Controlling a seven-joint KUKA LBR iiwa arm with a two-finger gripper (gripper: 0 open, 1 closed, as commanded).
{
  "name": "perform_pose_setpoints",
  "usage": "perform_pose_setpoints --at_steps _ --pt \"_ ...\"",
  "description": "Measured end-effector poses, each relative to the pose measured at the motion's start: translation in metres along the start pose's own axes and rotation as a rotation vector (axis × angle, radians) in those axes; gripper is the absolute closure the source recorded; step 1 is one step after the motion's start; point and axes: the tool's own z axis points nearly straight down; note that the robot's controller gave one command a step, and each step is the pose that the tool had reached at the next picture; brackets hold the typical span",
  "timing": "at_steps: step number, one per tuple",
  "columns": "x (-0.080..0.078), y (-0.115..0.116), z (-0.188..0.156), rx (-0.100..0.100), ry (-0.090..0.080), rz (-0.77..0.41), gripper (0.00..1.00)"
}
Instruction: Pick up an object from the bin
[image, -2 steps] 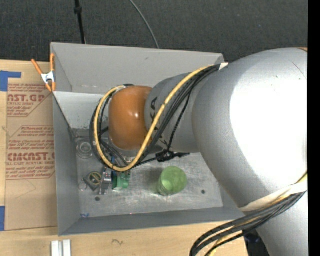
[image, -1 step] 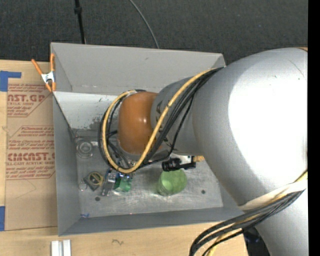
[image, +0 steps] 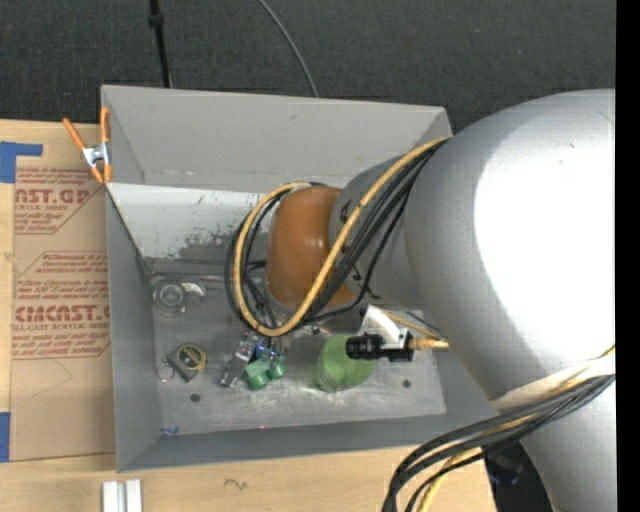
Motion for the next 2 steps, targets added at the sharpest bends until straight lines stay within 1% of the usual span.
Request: perform_pose_setpoints --at_steps 1,2 --pt "0.0 -0.045 -0.001 -0.001 -0.005 -0.076 0.0" --pt "-0.014 -0.108 -0.001 0.004 0.0 0.163 0.0"
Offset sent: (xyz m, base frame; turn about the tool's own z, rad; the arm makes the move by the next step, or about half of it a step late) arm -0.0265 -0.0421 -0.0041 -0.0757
